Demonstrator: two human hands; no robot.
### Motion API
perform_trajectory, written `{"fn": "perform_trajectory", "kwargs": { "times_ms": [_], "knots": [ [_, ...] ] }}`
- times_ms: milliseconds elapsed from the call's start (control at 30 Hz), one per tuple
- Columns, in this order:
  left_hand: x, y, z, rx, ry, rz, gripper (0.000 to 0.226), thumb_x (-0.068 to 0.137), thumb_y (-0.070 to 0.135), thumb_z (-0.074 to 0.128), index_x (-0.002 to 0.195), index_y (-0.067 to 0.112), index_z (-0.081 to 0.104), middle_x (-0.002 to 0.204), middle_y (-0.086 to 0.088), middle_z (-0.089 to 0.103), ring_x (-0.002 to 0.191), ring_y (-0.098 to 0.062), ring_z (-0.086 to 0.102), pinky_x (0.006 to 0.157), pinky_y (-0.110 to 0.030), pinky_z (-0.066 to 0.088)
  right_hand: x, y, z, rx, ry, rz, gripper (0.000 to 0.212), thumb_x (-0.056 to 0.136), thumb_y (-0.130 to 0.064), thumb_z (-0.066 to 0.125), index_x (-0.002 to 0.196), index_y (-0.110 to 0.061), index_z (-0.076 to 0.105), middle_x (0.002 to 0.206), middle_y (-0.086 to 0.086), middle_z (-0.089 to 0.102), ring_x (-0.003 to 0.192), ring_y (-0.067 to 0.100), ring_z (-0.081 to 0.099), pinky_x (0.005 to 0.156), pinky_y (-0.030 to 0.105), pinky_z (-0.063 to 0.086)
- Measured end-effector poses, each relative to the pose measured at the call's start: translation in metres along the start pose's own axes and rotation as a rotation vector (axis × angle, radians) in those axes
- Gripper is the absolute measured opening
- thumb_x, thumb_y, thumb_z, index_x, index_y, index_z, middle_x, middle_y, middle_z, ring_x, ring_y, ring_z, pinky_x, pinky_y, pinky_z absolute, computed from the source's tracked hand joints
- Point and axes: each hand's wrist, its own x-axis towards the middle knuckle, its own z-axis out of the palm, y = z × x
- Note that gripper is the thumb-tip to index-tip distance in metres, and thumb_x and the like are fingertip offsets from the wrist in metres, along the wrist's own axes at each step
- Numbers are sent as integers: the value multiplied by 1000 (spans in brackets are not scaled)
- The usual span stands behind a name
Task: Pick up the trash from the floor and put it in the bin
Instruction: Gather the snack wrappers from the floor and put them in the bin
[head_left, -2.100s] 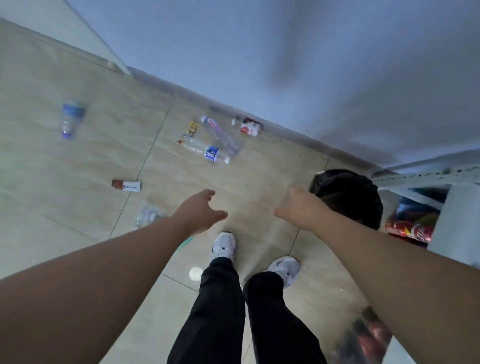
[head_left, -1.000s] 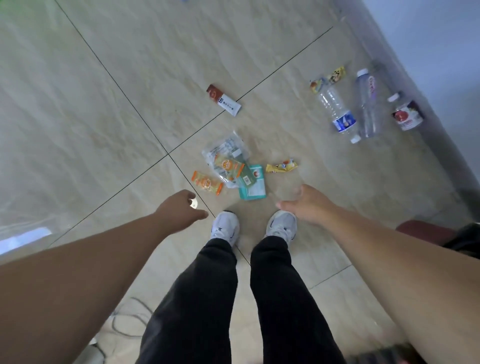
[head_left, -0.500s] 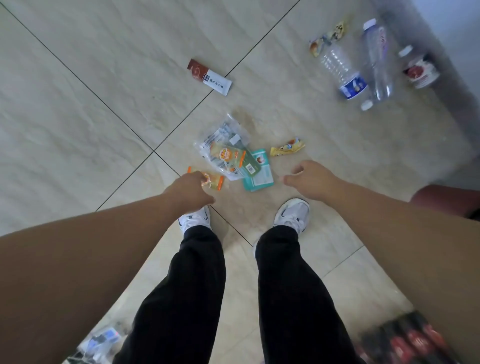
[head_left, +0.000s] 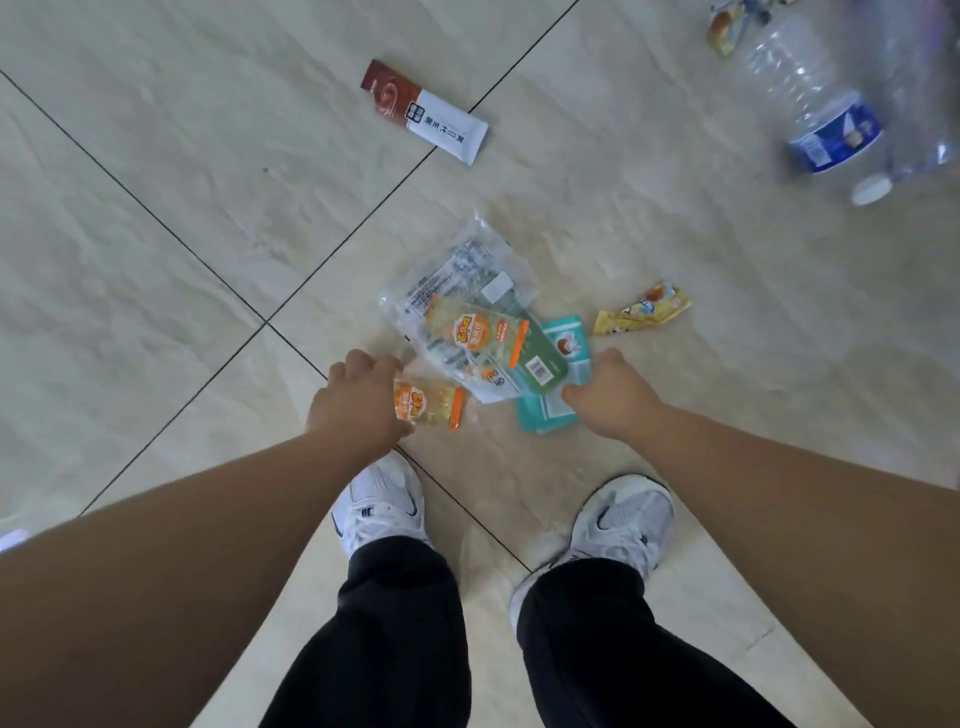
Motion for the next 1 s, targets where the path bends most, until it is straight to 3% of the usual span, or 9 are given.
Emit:
{"fn": "perform_trajectory", "kwargs": {
  "times_ms": [100,233,333,467,567,667,767,900,1000],
  "knots": [
    [3,1,17,102,81,-4,52,77,42,77,121,24,57,121,-12,45,113,-34,45,86,-46,50,8,2,16,96,66,61,49,90,-24,66,129,-3,45,127,20,60,115,39,60,92,43,52],
    [3,1,21,239,72,43,22,88,27,62,108,20,69,112,-8,55,107,-32,51,83,-42,48,5,6,22,306,40,109,31,90,-14,62,119,-5,68,117,20,70,105,38,66,90,46,56],
    [-2,1,14,172,54,52,25,89,37,63,107,20,67,108,-5,62,104,-29,56,84,-43,50,-5,13,7,315,103,85,26,91,-12,58,113,-7,71,114,19,72,102,37,67,87,41,56],
    [-13,5,10,114,59,31,50,79,49,71,117,19,57,114,-5,61,107,-28,56,85,-41,47,-23,24,-21,321,267,85,25,92,-15,55,112,-10,69,110,14,72,99,34,67,78,34,50],
    [-12,10,12,154,56,51,63,76,52,73,125,19,52,120,-6,57,112,-28,53,87,-41,48,-30,13,-31,545,373,-14,19,91,-16,55,103,-16,70,102,6,74,94,28,70,83,38,55],
    [-7,18,19,157,49,62,62,77,45,72,127,16,49,122,-9,53,113,-30,51,85,-41,48,-23,-16,-29,755,188,-102,16,90,-9,60,87,-20,72,88,-3,77,81,17,74,75,33,59],
    [-1,17,31,219,114,100,46,83,29,64,123,10,52,119,-12,52,110,-33,51,81,-42,48,-11,-48,-12,692,-36,-154,17,90,-11,66,80,-23,73,83,-5,78,77,15,76,69,31,61],
    [9,6,36,286,148,188,33,81,27,68,109,11,62,113,-11,55,105,-33,53,77,-41,46,1,-74,17,474,-71,-162,11,89,-13,67,96,-19,73,103,8,76,92,26,73,86,43,60],
    [15,-2,30,16,148,69,18,84,30,66,96,17,62,100,-9,66,93,-33,62,77,-40,49,3,-78,28,412,-11,-127,22,88,-11,65,107,-11,73,106,12,75,97,33,71,88,43,58]
  ]
}}
